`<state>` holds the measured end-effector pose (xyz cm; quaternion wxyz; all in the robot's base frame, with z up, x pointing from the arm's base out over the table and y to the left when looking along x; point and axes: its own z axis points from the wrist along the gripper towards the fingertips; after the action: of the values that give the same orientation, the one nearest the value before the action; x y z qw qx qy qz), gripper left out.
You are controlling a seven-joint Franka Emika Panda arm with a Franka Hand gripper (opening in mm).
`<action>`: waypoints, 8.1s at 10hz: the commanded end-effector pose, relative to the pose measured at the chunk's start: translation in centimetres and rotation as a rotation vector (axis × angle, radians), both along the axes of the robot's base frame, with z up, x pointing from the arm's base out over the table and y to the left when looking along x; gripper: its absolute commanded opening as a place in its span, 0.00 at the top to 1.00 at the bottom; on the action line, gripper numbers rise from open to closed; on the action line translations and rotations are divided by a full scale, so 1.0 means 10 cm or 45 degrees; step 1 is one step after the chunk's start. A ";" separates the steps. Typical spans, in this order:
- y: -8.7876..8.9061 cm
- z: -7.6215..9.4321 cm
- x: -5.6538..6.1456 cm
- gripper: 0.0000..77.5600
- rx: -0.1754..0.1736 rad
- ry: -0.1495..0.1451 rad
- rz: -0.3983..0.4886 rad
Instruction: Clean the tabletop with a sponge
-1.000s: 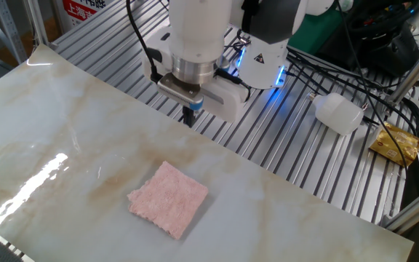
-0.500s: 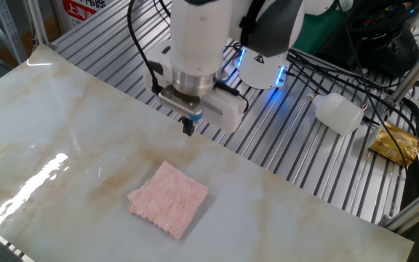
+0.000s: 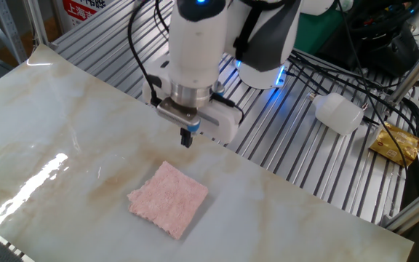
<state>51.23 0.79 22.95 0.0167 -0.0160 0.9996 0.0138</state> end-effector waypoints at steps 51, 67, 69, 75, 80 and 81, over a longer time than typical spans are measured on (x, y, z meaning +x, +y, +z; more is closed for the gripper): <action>0.07 -1.41 0.71 1.00 -0.070 0.148 0.026; 0.08 -1.49 0.66 1.00 -0.073 0.144 0.039; 0.08 -1.48 0.66 0.00 -0.071 0.143 0.043; 0.08 -1.48 0.66 0.00 -0.071 0.143 0.043; 0.08 -1.48 0.66 0.00 -0.071 0.143 0.043; 0.08 -1.48 0.66 0.00 -0.071 0.143 0.043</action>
<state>57.71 1.66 7.96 -0.0425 -0.0322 0.9985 -0.0132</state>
